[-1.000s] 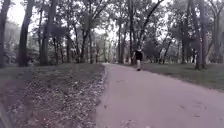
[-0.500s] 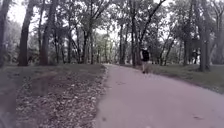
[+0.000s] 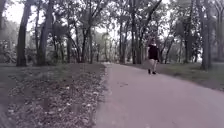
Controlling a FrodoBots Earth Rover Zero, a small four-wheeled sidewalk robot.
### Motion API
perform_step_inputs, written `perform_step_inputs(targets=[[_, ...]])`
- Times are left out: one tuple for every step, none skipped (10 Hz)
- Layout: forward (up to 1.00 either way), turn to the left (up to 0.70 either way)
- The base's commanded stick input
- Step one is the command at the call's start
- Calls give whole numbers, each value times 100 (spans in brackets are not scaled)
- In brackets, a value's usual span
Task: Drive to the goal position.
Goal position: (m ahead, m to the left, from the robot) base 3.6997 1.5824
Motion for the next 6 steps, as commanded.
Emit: perform_step_inputs(targets=[[69,0],[69,0],[68,0],[68,0],[69,0],[68,0]])
